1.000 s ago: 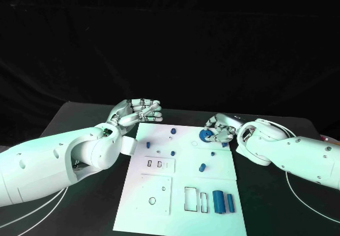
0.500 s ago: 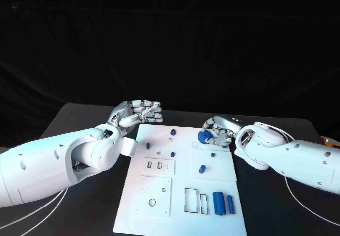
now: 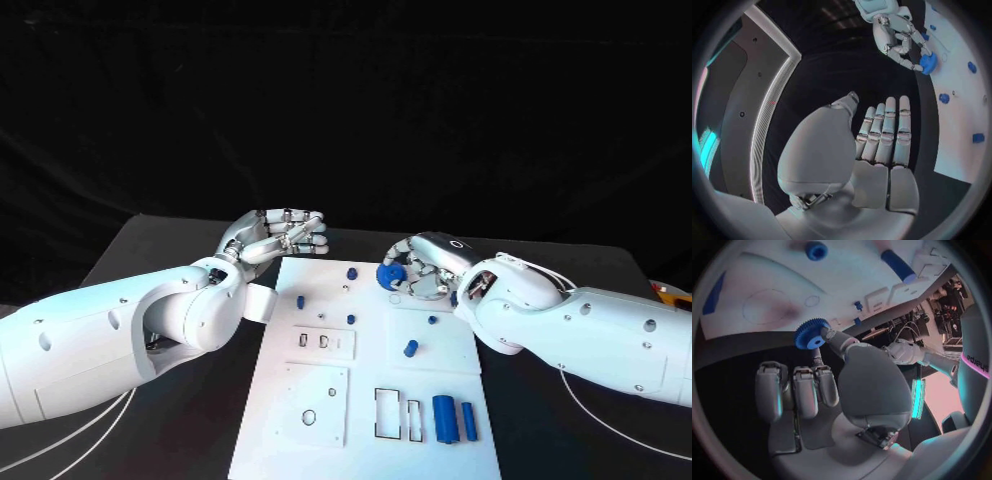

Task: Assemble the parts on the task board

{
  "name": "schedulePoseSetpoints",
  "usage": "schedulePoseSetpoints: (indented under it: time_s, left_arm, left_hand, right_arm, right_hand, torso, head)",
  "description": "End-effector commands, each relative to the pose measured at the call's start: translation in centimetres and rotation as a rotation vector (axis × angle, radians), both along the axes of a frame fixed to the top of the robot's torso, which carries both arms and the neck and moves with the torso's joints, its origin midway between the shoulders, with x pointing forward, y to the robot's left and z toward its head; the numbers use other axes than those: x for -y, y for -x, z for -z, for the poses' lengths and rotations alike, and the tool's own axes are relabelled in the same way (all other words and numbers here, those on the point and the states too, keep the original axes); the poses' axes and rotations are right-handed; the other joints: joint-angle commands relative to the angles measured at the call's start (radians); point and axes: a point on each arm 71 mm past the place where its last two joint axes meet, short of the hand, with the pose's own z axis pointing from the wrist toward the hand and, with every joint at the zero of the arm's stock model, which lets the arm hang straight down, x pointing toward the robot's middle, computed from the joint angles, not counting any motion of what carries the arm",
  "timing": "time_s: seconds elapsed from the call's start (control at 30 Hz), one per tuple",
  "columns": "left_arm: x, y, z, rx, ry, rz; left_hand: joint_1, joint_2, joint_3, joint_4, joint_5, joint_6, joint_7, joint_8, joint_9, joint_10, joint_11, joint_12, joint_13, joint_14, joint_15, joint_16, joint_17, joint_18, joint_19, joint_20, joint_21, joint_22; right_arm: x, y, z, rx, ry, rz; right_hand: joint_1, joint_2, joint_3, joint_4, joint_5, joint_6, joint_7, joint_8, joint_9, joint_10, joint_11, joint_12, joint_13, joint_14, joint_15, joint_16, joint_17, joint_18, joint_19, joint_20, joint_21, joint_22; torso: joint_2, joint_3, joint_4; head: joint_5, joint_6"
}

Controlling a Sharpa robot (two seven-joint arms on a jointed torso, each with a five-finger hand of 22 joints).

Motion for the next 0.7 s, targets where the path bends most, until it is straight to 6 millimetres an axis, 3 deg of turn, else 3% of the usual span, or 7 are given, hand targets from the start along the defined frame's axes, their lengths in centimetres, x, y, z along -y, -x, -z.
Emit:
schedulePoseSetpoints:
  time_s: [0.03, 0.23, 0.33, 0.7]
  left_arm:
    - [0.2, 0.0, -0.1, 0.004, 0.012, 0.019]
    - [0.4, 0.0, -0.1, 0.004, 0.013, 0.024]
    - [0.5, 0.0, -0.1, 0.004, 0.013, 0.025]
    - [0.6, 0.1, -0.2, 0.003, 0.014, 0.028]
  left_hand:
    - [-0.001, 0.000, 0.000, -0.005, 0.002, -0.005, 0.028, -0.004, -0.001, 0.002, 0.003, -0.004, 0.001, -0.004, 0.005, -0.006, 0.001, 0.012, -0.002, 0.003, -0.004, -0.001]
    - [-0.001, 0.000, 0.000, -0.005, 0.002, -0.005, 0.028, -0.004, -0.001, 0.002, 0.003, -0.004, 0.001, -0.004, 0.005, -0.006, 0.001, 0.012, -0.002, 0.003, -0.004, -0.001]
    - [-0.001, 0.000, 0.000, -0.005, 0.002, -0.005, 0.028, -0.004, -0.001, 0.002, 0.003, -0.004, 0.001, -0.004, 0.005, -0.006, 0.001, 0.012, -0.002, 0.003, -0.004, -0.001]
    - [-0.001, 0.000, 0.000, -0.005, 0.002, -0.005, 0.028, -0.004, -0.001, 0.002, 0.003, -0.004, 0.001, -0.004, 0.005, -0.006, 0.001, 0.012, -0.002, 0.003, -0.004, -0.001]
  right_arm:
    - [-1.1, 0.3, -0.4, 0.055, 0.002, -0.011]
    - [-4.0, 0.6, -0.3, 0.049, -0.010, -0.053]
    - [-5.1, 0.6, 0.0, 0.041, -0.014, -0.069]
    - [-7.2, 0.3, 1.6, 0.018, -0.003, -0.080]
  right_hand:
    - [-0.010, -0.002, 0.006, -0.001, 0.003, 0.068, -0.034, 0.040, 0.039, 0.024, -0.010, 0.005, 0.156, 0.084, -0.008, 0.006, 0.159, -0.009, 0.007, -0.001, 0.004, 0.098]
    - [-0.015, -0.002, 0.008, 0.001, 0.001, 0.066, -0.034, 0.039, 0.039, 0.024, -0.010, 0.005, 0.156, 0.084, -0.009, 0.006, 0.159, -0.010, 0.008, -0.002, 0.005, 0.099]
    - [-0.016, -0.002, 0.008, 0.001, 0.001, 0.065, -0.034, 0.038, 0.039, 0.024, -0.010, 0.005, 0.156, 0.084, -0.009, 0.006, 0.160, -0.010, 0.009, -0.002, 0.005, 0.100]
    - [-0.022, -0.002, 0.010, 0.003, -0.001, 0.062, -0.033, 0.036, 0.040, 0.024, -0.010, 0.005, 0.155, 0.084, -0.009, 0.006, 0.158, -0.009, 0.007, -0.002, 0.003, 0.098]
  torso:
    - [0.002, 0.0001, 0.0006]
    - [0.003, -0.0025, 0.0022]
    - [0.005, -0.0015, 0.0031]
    - [0.006, -0.0020, 0.0034]
  head:
    - [0.001, 0.004]
    - [-0.001, 0.003]
    - [0.001, 0.005]
    - [0.008, -0.003]
